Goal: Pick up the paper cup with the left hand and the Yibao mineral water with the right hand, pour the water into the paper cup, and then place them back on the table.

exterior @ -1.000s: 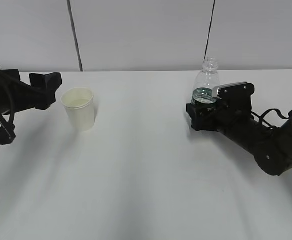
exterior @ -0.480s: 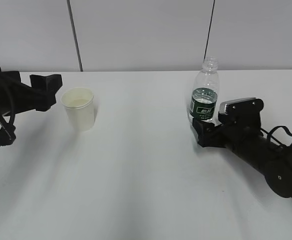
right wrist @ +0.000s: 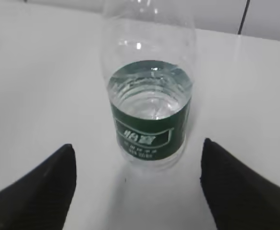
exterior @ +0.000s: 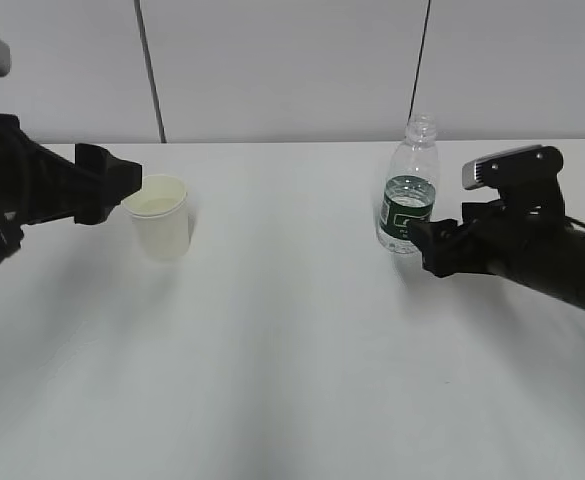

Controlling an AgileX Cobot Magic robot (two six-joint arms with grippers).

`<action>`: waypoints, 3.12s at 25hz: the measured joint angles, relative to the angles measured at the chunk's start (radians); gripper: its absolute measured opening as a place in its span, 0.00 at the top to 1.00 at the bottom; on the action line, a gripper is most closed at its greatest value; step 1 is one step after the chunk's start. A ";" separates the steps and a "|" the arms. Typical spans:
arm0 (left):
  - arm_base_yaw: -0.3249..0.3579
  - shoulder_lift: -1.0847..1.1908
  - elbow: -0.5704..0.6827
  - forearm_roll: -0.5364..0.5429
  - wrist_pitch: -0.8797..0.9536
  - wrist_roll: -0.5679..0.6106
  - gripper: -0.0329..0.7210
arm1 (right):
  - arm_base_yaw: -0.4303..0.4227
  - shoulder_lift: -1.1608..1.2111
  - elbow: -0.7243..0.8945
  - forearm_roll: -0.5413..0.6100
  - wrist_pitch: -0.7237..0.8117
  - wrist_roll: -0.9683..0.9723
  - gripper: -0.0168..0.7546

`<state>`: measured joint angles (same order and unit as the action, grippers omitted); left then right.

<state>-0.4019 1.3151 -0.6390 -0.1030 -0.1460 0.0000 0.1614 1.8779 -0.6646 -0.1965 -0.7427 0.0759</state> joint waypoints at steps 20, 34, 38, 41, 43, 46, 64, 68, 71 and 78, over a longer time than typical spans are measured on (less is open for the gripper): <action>0.000 -0.216 -0.327 -0.060 1.334 0.000 0.28 | 0.155 -0.782 -0.022 0.287 1.606 -0.135 0.21; 0.000 -0.687 -0.119 -0.003 1.387 0.000 0.28 | 0.155 -1.470 0.046 0.240 1.876 -0.171 0.22; 0.000 -0.839 -0.022 0.012 1.361 0.000 0.28 | 0.155 -1.609 0.096 0.216 1.889 -0.171 0.22; 0.000 -0.931 0.045 0.018 1.334 0.000 0.28 | 0.155 -1.679 0.146 0.181 1.889 -0.148 0.22; 0.000 -0.980 0.082 0.029 1.312 0.000 0.28 | 0.155 -1.703 0.166 0.156 1.888 -0.124 0.22; -0.001 -1.022 0.108 0.040 1.254 0.000 0.29 | 0.155 -1.717 0.166 0.143 1.886 -0.108 0.22; -0.001 -1.041 0.116 0.043 1.243 0.000 0.36 | 0.155 -1.730 0.166 0.139 1.884 -0.104 0.22; 0.066 -1.086 0.116 0.043 1.242 0.000 0.37 | 0.089 -1.763 0.166 0.138 1.884 -0.104 0.22; 0.185 -1.144 0.117 0.043 1.243 0.000 0.37 | -0.045 -1.797 0.166 0.138 1.884 -0.104 0.22; 0.387 -1.302 0.117 0.043 1.245 0.000 0.37 | -0.286 -1.888 0.166 0.138 1.884 -0.104 0.22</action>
<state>-0.0151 0.0136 -0.5219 -0.0603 1.0986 0.0000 -0.1244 -0.0105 -0.4982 -0.0589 1.1412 -0.0284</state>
